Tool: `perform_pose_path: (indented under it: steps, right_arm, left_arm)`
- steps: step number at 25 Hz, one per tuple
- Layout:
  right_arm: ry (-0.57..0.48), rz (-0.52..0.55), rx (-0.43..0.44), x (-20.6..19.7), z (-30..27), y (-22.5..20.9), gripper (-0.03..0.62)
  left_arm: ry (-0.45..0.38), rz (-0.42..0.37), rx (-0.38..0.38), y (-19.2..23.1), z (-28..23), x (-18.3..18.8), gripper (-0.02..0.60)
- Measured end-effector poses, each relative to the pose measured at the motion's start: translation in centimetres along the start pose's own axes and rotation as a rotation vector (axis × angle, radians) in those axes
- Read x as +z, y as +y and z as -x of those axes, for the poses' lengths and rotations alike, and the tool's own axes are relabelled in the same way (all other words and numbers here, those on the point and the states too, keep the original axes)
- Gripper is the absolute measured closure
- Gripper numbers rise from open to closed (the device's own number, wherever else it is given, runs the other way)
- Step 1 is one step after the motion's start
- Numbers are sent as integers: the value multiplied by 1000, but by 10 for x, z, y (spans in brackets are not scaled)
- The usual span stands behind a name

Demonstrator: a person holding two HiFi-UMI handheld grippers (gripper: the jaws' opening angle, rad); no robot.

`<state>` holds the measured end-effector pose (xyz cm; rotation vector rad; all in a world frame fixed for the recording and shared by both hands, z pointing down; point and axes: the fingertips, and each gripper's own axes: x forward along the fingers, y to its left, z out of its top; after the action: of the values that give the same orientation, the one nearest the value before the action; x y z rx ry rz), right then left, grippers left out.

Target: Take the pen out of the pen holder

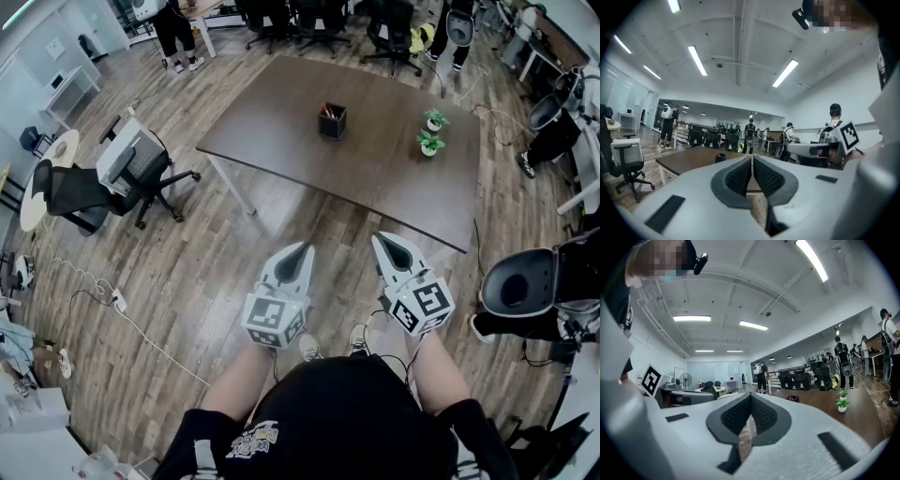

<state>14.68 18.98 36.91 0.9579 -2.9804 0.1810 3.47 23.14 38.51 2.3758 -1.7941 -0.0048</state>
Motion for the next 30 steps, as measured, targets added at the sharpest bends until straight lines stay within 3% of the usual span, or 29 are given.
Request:
perform_pose_path:
  steps: [17,25,30]
  right_arm:
    - [-9,11,-2,-5,-20,21,585]
    - [-9,15,-11,-7,-43,42,466]
    - [-14,16,-15,-8,-56,53,419]
  left_arm:
    - [5,9,-24,25,10,-6,565]
    - [4,0,-61,47,23,-9,418]
    - [4,-2,-73,62,30,-11,391]
